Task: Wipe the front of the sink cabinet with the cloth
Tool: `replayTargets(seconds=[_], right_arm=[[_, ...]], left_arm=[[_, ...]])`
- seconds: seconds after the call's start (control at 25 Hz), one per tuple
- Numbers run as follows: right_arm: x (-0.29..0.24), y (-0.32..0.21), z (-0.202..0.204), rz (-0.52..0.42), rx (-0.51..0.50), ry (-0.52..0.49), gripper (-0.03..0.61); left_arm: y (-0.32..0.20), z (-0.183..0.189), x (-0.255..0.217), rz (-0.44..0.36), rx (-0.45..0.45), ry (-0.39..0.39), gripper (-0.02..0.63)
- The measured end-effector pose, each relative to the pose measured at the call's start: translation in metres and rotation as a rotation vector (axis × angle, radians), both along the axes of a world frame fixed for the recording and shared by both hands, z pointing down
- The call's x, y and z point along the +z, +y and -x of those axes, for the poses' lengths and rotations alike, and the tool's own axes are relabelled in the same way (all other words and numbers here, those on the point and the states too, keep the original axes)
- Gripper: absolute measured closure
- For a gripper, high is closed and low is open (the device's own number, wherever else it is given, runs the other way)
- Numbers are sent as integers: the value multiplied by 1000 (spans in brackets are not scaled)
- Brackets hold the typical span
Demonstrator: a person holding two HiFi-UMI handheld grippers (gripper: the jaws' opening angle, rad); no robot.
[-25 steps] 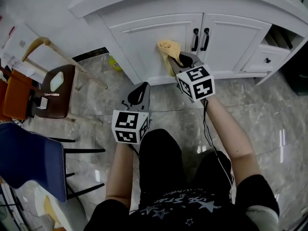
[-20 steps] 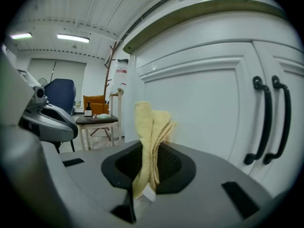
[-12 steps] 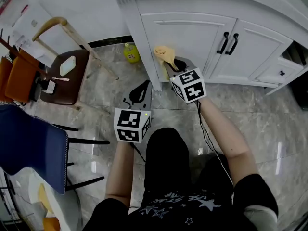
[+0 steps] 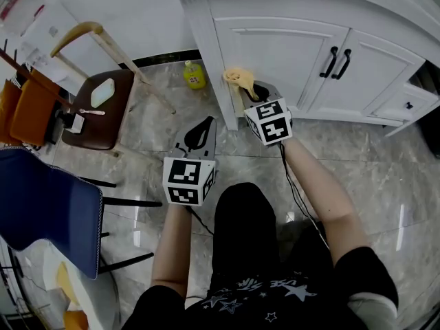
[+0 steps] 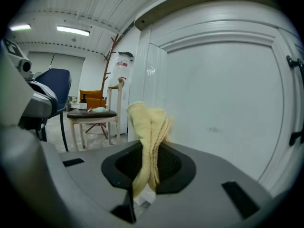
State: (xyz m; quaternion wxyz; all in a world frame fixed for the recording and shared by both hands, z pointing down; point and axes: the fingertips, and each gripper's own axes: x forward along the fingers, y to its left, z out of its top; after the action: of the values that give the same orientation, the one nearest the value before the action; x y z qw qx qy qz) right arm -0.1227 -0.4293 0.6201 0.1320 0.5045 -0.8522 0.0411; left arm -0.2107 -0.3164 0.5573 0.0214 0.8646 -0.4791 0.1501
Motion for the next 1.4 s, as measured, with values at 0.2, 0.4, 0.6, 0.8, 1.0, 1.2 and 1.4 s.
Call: replayTargets(seconds=[0.2, 0.4, 0.6, 0.8, 1.0, 1.2, 1.4], right_arm=[[4, 2, -31, 8, 54, -6, 515], [8, 5, -76, 26, 118, -24, 515], [11, 11, -112, 32, 157, -37, 515], [17, 17, -147, 44, 200, -38, 515], [24, 24, -182, 53, 239, -29, 515], [30, 31, -210, 55, 263, 11, 515], [39, 37, -229, 67, 298, 2, 515]], left_arm=[[-2, -11, 0, 3, 10, 7, 598], [-1, -37, 1, 12, 41, 22, 598], [0, -67, 4, 21, 74, 12, 598], [2, -93, 8, 32, 101, 6, 598], [4, -113, 15, 51, 121, 3, 598], [5, -127, 25, 72, 138, -3, 598], [5, -132, 33, 86, 139, -9, 598]])
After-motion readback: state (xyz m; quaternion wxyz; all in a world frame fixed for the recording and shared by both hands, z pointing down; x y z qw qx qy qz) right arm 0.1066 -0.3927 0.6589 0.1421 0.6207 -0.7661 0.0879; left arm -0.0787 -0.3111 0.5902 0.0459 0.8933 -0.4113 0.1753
